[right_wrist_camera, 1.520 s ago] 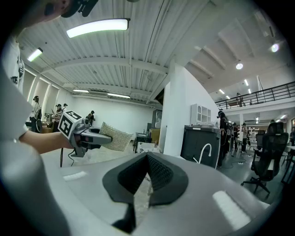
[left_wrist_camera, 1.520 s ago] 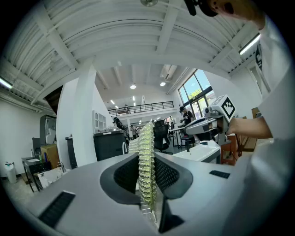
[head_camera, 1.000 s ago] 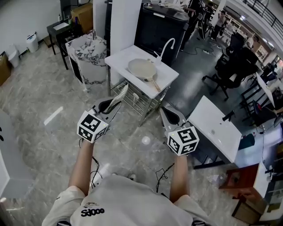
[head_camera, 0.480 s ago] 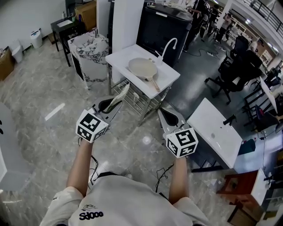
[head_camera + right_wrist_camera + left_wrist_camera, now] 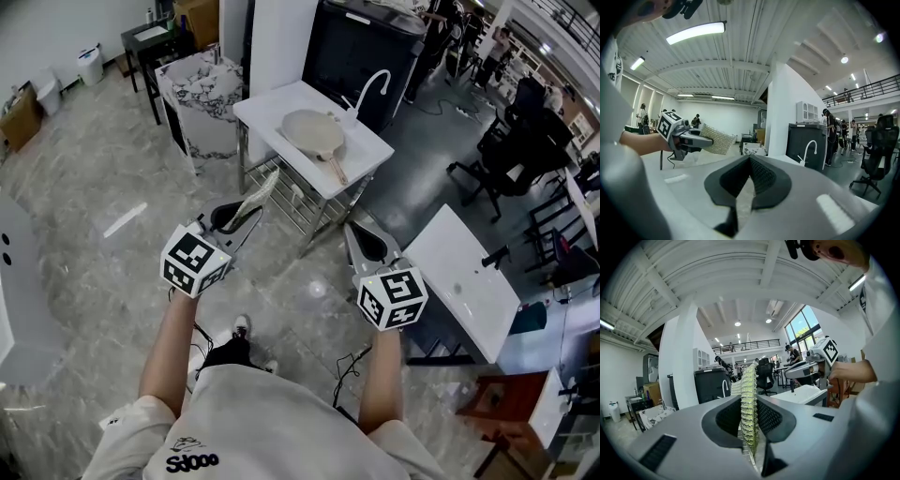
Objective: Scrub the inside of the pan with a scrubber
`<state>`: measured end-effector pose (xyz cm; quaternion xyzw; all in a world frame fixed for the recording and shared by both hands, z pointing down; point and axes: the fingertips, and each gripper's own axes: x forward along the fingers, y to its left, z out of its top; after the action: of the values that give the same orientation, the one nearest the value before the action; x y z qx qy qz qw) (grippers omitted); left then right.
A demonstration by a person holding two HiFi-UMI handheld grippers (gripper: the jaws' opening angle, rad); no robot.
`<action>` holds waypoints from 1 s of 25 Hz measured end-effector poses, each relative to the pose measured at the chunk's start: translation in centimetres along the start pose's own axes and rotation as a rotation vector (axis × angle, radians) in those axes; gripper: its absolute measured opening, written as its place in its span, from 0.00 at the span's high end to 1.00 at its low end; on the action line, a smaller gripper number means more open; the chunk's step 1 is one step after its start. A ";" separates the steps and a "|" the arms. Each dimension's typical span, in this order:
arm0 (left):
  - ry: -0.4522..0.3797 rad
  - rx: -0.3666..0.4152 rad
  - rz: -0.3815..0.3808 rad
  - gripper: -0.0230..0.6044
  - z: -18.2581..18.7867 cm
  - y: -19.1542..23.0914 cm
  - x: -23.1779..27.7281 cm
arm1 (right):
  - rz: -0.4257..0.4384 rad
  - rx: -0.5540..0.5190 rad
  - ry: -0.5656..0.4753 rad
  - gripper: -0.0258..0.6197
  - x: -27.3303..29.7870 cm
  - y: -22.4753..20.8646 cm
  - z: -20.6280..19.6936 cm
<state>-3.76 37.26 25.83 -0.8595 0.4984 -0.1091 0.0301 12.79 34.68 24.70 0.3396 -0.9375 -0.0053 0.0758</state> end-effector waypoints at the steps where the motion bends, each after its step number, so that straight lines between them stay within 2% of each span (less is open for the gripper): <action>1: 0.000 -0.003 0.001 0.86 -0.1 0.1 0.2 | -0.004 0.001 0.004 0.95 0.2 -0.1 -0.2; 11: 0.020 0.006 -0.015 0.86 -1.3 2.5 3.3 | -0.013 0.007 0.016 0.95 3.7 -1.6 -1.0; 19: 0.011 -0.009 -0.017 0.86 -2.0 9.4 8.0 | -0.021 0.009 0.010 0.95 10.9 -4.5 -0.3; 25: 0.005 -0.016 -0.047 0.86 -2.0 14.9 12.3 | -0.040 0.023 0.006 0.95 17.0 -7.6 0.9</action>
<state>-10.92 19.26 27.33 -0.8710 0.4789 -0.1081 0.0195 4.63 17.98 25.69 0.3589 -0.9304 0.0049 0.0744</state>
